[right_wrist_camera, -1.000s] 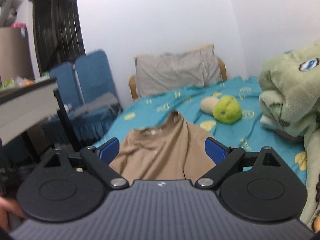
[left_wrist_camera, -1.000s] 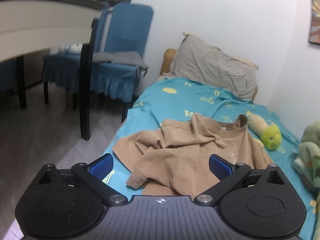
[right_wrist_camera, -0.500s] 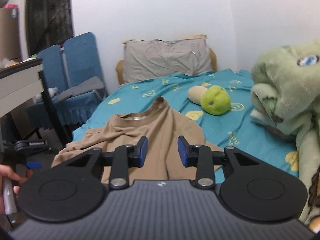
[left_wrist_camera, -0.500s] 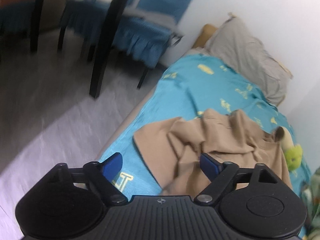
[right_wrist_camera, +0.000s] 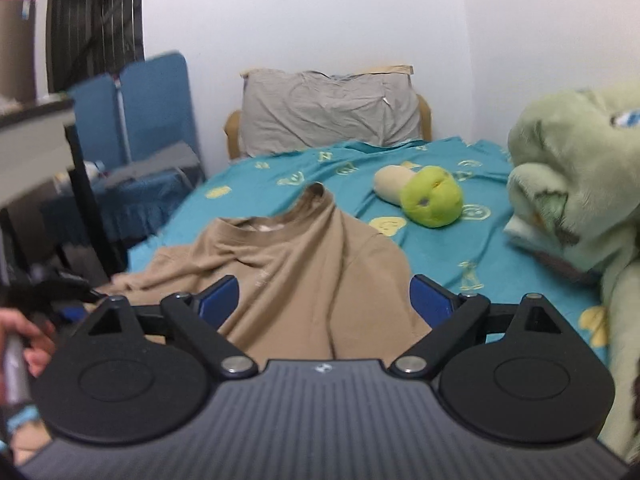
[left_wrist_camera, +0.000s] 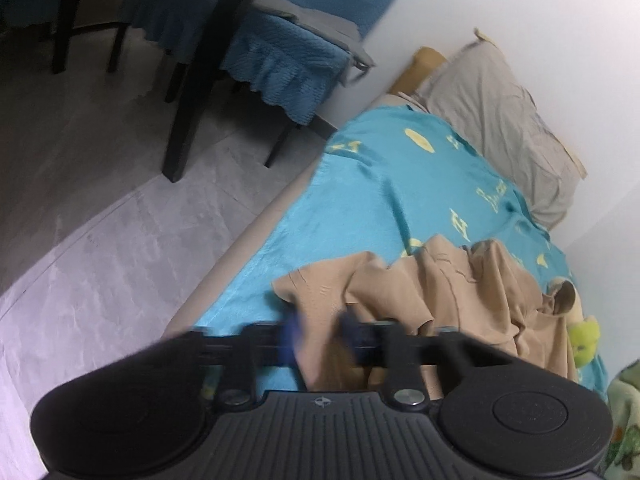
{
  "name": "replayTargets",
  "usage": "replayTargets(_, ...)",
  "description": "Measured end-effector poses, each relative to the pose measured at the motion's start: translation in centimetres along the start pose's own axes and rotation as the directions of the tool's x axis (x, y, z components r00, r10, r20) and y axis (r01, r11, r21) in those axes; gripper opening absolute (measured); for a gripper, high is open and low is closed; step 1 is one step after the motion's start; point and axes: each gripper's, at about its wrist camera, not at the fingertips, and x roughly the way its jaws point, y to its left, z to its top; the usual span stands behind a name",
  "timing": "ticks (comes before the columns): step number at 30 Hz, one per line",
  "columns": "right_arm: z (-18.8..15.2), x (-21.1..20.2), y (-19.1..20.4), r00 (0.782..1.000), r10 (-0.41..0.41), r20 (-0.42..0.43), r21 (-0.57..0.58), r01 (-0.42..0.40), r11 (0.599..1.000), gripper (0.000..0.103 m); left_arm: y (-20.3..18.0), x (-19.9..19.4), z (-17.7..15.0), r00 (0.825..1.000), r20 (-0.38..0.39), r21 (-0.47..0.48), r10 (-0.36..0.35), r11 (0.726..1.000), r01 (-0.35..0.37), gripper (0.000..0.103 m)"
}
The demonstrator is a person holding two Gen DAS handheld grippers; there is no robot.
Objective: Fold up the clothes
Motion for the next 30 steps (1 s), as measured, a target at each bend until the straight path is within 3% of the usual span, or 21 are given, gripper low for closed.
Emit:
replayTargets(4, -0.2, -0.3, -0.1, 1.0, 0.029, 0.003, 0.001, -0.029, 1.0, 0.094, -1.3, -1.3, 2.2, 0.998, 0.07, 0.084, -0.006, 0.996, 0.0, 0.002)
replayTargets(8, -0.1, -0.3, -0.9, 0.999, 0.048, 0.011, 0.079, -0.049, 0.996, 0.094, -3.5, -2.7, 8.0, 0.984, 0.174, 0.188, 0.048, 0.979, -0.081, 0.002)
replayTargets(10, -0.1, 0.0, -1.6, 0.999, 0.034, 0.017, 0.121, -0.036, 0.992, 0.094, -4.4, -2.6, 10.8, 0.963, 0.24, 0.223, 0.123, 0.958, -0.178, 0.002)
replayTargets(12, -0.1, 0.3, -2.1, 1.0, 0.018, 0.02, 0.152, -0.02, 0.988, 0.094, -5.5, -2.0, 13.1, 0.928, 0.31, 0.248, 0.204, 0.926, -0.286, 0.002)
replayTargets(14, -0.2, 0.8, -2.3, 1.0, 0.006, 0.017, 0.156, -0.008, 0.988, 0.094, -5.8, -0.1, 13.9, 0.896, 0.324, 0.26, 0.302, 0.883, -0.392, 0.003)
replayTargets(16, -0.3, 1.4, -2.3, 1.0, 0.001, 0.004, 0.149, -0.001, 0.989, 0.094, -5.2, 1.1, 13.8, 0.91, 0.282, 0.269, 0.304, 0.885, -0.379, 0.005)
replayTargets(19, -0.5, 2.1, -2.0, 1.0, 0.01, -0.009, 0.133, -0.008, 0.991, 0.094, -3.4, 0.8, 12.0, 0.936, 0.217, 0.25, 0.276, 0.911, -0.327, 0.015)
replayTargets(21, -0.5, 2.3, -1.9, 1.0, 0.017, -0.01, 0.125, -0.015, 0.992, 0.094, -2.5, -0.3, 10.3, 0.957, 0.138, 0.255, 0.257, 0.924, -0.285, 0.034)
replayTargets(22, -0.4, 2.4, -2.0, 1.0, 0.022, -0.01, 0.129, -0.02, 0.992, 0.094, -2.2, -1.4, 9.3, 0.965, 0.109, 0.266, 0.238, 0.929, -0.258, 0.036)
replayTargets(23, -0.4, 2.4, -2.0, 1.0, 0.028, -0.01, 0.134, -0.026, 0.991, 0.094, -2.2, -3.0, 8.0, 0.971, 0.106, 0.284, 0.214, 0.929, -0.235, 0.038)
replayTargets(25, -0.3, 2.2, -2.2, 0.999, 0.038, -0.01, 0.147, -0.036, 0.988, 0.094, -2.8, -6.5, 5.3, 0.978, 0.107, 0.324, 0.177, 0.924, -0.202, 0.054)
replayTargets(27, -0.2, 1.9, -2.3, 0.999, 0.037, -0.008, 0.149, -0.036, 0.988, 0.094, -4.2, -10.2, 2.5, 0.979, 0.134, 0.347, 0.156, 0.917, -0.194, 0.078)
replayTargets(30, 0.0, 1.0, -2.7, 0.999, 0.036, -0.01, 0.173, -0.034, 0.984, 0.094, -7.1, -15.1, -1.5, 0.98, 0.164, 0.388, 0.114, 0.906, -0.171, 0.088)
